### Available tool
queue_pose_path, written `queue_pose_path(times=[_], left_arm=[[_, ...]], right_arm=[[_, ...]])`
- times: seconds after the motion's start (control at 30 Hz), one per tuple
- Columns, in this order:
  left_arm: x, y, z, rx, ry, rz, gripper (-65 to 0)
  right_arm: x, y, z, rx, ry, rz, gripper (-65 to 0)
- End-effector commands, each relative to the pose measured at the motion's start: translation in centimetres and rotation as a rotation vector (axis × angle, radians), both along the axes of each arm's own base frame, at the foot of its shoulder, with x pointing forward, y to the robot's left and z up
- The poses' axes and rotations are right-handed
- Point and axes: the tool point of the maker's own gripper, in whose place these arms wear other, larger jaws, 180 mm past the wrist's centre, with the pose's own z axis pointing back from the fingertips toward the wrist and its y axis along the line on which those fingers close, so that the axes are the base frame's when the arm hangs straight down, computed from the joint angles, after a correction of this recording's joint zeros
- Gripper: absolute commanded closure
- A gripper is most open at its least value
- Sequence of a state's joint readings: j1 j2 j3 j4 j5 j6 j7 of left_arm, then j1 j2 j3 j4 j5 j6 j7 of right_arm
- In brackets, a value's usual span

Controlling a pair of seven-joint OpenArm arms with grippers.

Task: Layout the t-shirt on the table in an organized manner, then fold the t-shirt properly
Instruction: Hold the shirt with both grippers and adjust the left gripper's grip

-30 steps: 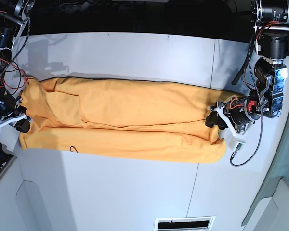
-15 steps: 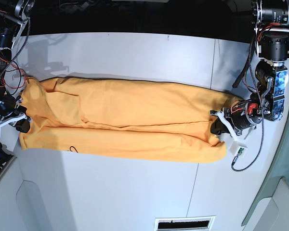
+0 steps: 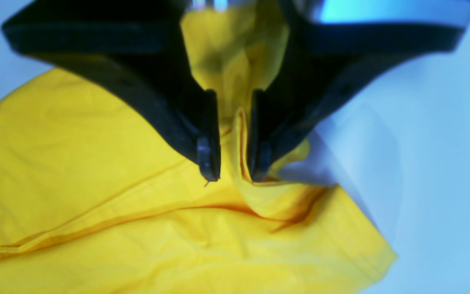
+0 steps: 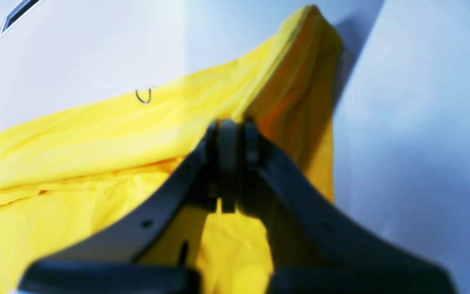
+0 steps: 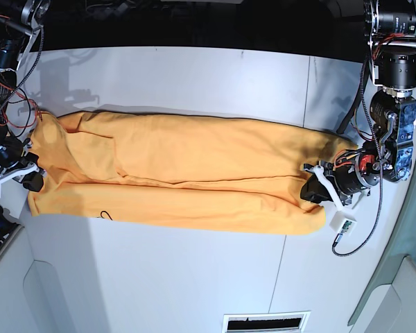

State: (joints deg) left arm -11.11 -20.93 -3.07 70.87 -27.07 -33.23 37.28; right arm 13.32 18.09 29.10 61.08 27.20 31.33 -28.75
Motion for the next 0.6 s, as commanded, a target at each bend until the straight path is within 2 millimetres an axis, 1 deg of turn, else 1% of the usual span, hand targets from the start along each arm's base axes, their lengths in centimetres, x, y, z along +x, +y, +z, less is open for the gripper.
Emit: queue_pose_path(times=[0.0, 0.07, 0.23, 0.37, 0.43, 0.47, 0.57], left_arm=[[1.3, 0.2, 1.9, -0.01, -0.061, -0.002, -15.3], [1.3, 0.2, 1.9, -0.011, -0.062, -0.002, -14.0], [1.5, 0.0, 2.2, -0.022, -0.083, 0.0, 0.0], [1.6, -0.5, 2.2, -0.037, -0.09, 0.0, 0.0], [1.6, -0.4, 2.3, -0.036, -0.093, 0.001, 0.0], [1.8, -0.4, 3.0, -0.048, -0.113, 0.0, 0.0], [3.0, -0.5, 7.1, -0.045, -0.237, -0.024, 0.0]], right_arm=[[1.2, -0.9, 2.2, -0.018, -0.067, -0.003, 0.0], [1.3, -0.9, 2.2, -0.017, -0.067, -0.003, 0.0], [1.3, -0.9, 2.2, -0.018, -0.067, -0.002, 0.0], [1.2, -0.9, 2.2, -0.018, -0.066, -0.002, 0.0], [1.2, -0.8, 2.1, -0.018, -0.061, 0.0, 0.0], [1.3, -0.8, 2.2, -0.014, -0.059, 0.002, 0.0], [1.5, -0.7, 2.9, 0.037, -0.087, -0.006, 0.0]])
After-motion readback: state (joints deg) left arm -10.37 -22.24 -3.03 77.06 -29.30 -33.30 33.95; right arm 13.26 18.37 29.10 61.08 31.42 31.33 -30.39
